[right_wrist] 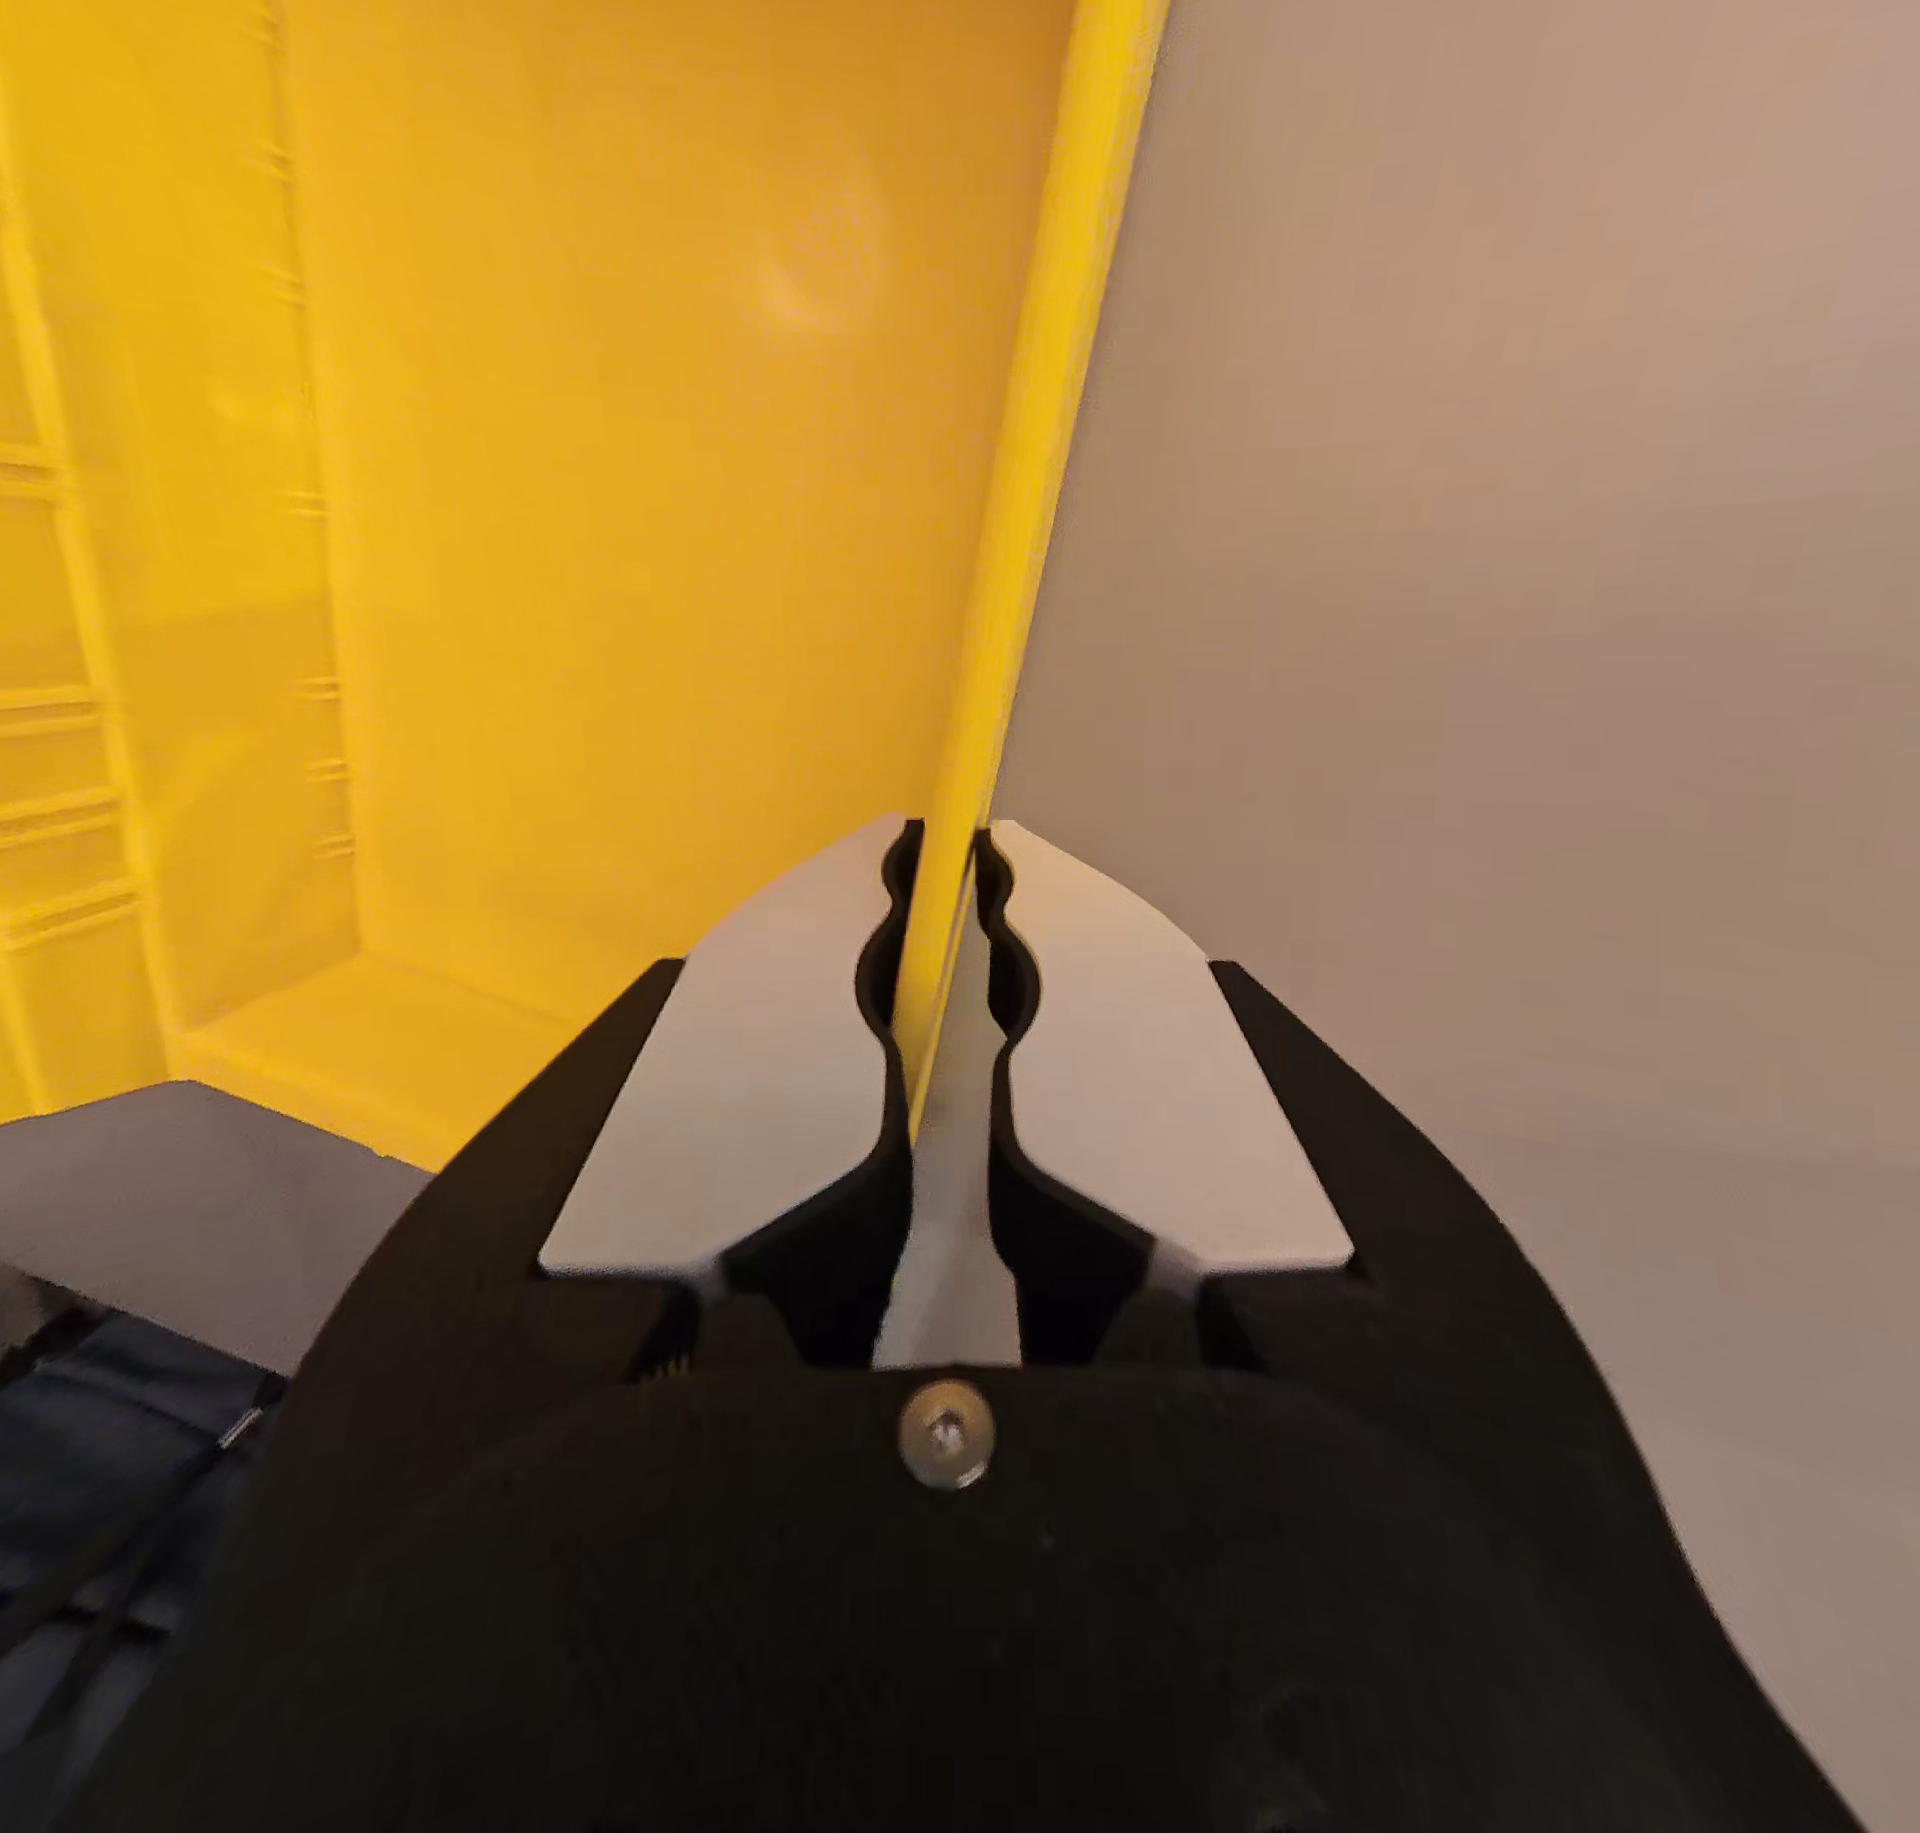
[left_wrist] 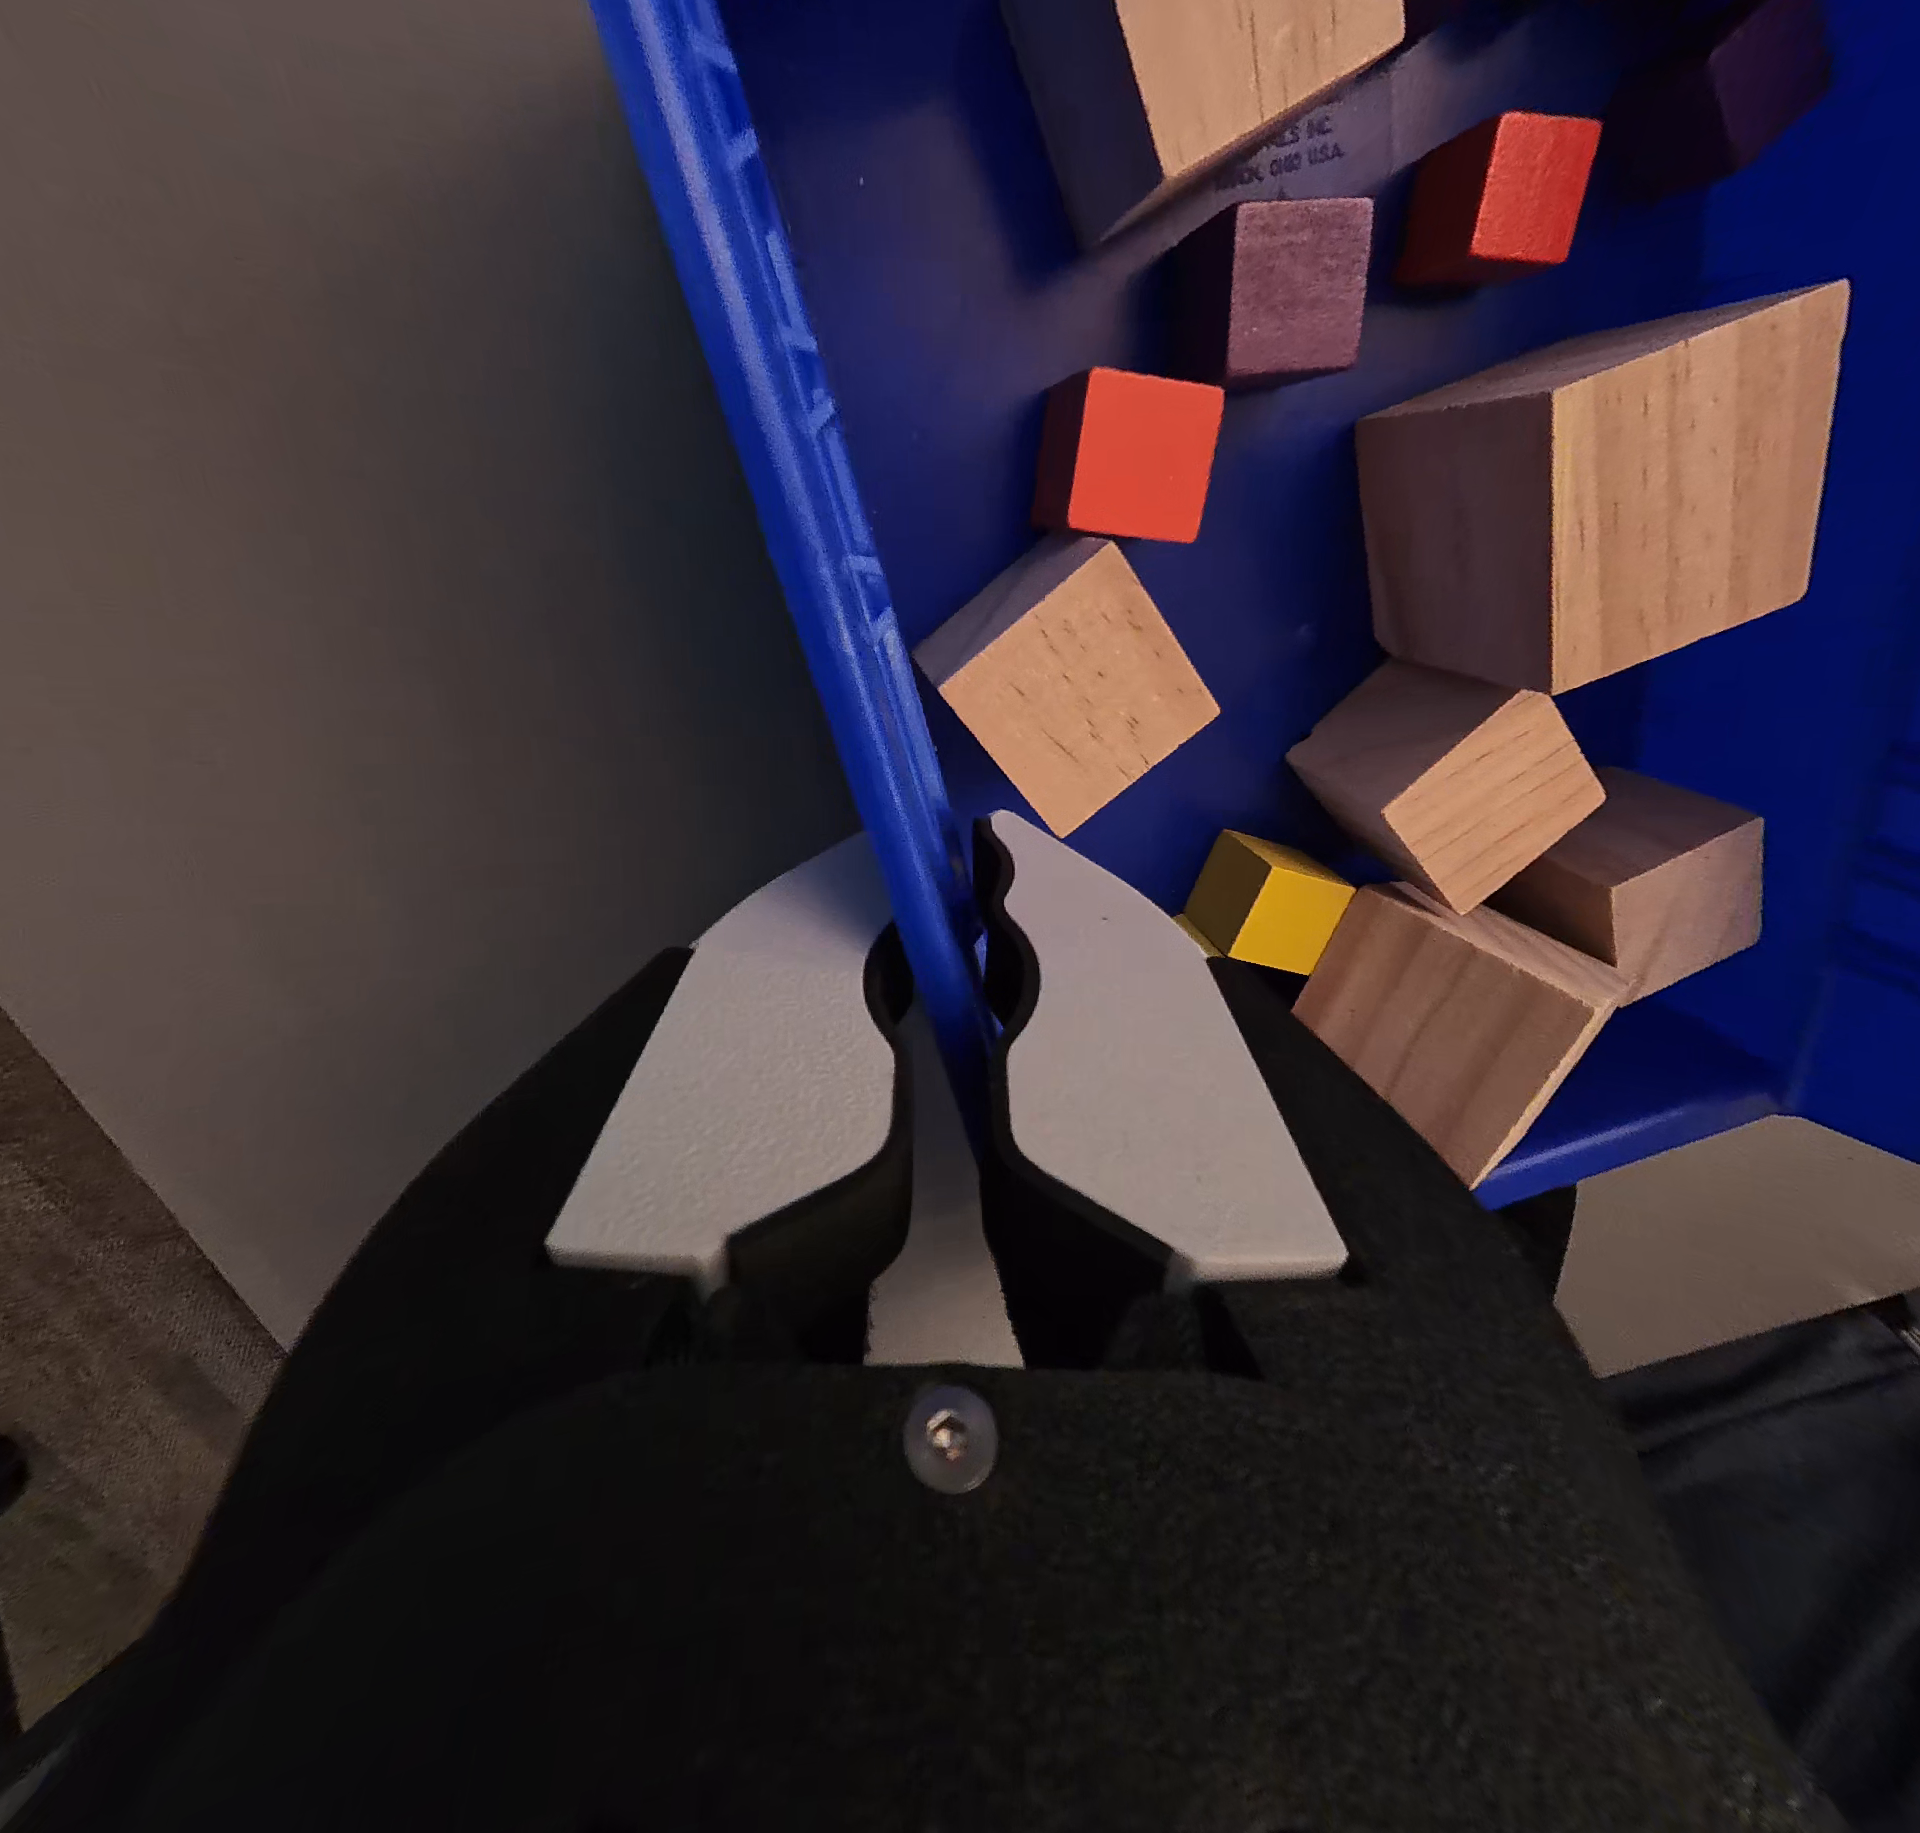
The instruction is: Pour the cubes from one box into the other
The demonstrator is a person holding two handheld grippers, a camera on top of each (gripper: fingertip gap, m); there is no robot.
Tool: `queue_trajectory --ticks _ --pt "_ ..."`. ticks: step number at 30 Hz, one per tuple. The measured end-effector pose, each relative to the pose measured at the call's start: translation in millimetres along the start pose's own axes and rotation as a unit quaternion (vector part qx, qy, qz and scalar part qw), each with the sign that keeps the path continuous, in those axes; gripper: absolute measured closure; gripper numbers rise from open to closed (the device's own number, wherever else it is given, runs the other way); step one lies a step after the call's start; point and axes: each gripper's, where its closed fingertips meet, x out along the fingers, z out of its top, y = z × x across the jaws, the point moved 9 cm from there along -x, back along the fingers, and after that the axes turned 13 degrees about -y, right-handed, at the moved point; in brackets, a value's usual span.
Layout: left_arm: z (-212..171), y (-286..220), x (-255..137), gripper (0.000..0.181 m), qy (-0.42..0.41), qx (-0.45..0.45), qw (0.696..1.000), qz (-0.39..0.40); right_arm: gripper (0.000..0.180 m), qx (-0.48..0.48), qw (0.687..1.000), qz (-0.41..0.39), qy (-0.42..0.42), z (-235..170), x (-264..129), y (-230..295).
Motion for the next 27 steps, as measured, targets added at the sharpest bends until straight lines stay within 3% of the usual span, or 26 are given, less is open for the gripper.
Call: queue_trajectory --ticks 5,10,12,14,16,19,22,24,27 --pt "3.2 0.3 2.2 0.173 -0.013 -0.032 0.999 -0.015 0.168 -0.019 0.999 0.008 -0.032 -0.4 -2.6 -0.3" --pt "9.5 -5.7 5.9 0.173 -0.015 -0.023 1.000 -0.010 0.167 -0.108 0.980 -0.082 -0.145 5.8 -29.6 11.8" --pt "11.5 -7.7 7.3 0.173 -0.019 -0.028 0.999 -0.011 0.167 -0.149 0.954 -0.147 -0.213 12.1 -55.0 17.6" --pt "11.8 -9.6 8.3 0.173 -0.028 -0.031 0.999 -0.016 0.166 -0.199 0.900 -0.245 -0.302 19.4 -89.6 22.8" --pt "10.8 -10.0 9.1 0.172 -0.043 -0.037 0.998 -0.029 0.166 -0.236 0.841 -0.287 -0.393 22.4 -122.4 35.2" --pt "8.9 -8.5 10.0 0.169 -0.065 -0.065 0.994 -0.056 0.153 -0.261 0.807 -0.220 -0.482 21.4 -148.4 60.1" --pt "6.1 -6.5 8.3 0.166 -0.088 -0.081 0.990 -0.076 0.135 -0.247 0.829 -0.125 -0.486 27.4 -149.8 81.9" --pt "5.3 -4.1 2.7 0.163 -0.129 -0.091 0.983 -0.093 0.119 -0.245 0.840 -0.128 -0.468 33.7 -145.7 88.8" --pt "5.7 0.0 -20.3 0.157 -0.220 -0.118 0.957 -0.146 0.115 -0.255 0.816 -0.139 -0.500 41.0 -143.9 99.3"
